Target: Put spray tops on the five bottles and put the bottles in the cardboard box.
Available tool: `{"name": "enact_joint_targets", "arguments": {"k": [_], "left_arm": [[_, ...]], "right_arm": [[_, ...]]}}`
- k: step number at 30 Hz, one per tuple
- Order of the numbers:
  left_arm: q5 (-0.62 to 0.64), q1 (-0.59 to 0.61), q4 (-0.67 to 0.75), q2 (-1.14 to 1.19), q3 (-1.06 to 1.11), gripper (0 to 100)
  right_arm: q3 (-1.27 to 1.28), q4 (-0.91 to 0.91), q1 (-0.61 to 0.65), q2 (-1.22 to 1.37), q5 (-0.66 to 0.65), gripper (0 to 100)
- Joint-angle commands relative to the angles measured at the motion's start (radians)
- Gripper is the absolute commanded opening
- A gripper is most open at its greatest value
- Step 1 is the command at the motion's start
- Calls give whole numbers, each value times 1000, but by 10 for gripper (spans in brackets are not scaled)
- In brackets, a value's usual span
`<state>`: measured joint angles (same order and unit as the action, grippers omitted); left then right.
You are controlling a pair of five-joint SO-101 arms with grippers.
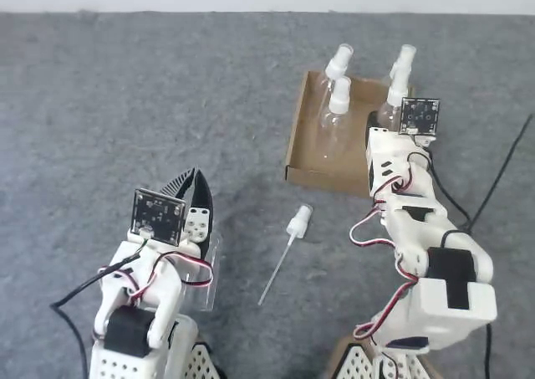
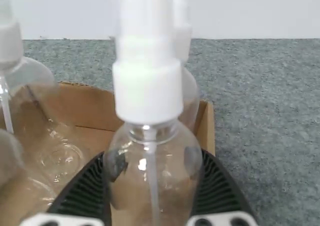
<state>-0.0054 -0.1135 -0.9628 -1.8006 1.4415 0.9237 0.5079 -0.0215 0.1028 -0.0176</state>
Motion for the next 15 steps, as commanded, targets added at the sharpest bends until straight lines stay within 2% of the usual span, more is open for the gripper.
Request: {"name": "enact_joint_targets", "arguments": {"k": [1, 10, 15], "left_arm": [[-2, -3, 26, -17, -5, 10], [-2, -3, 26, -17, -5, 10], [-2, -3, 26, -17, -5, 10]], "right_arm": [[5, 28, 2, -27, 12, 6], [60, 189, 16, -16, 12, 6], [61, 197, 16, -15, 14, 6]]}}
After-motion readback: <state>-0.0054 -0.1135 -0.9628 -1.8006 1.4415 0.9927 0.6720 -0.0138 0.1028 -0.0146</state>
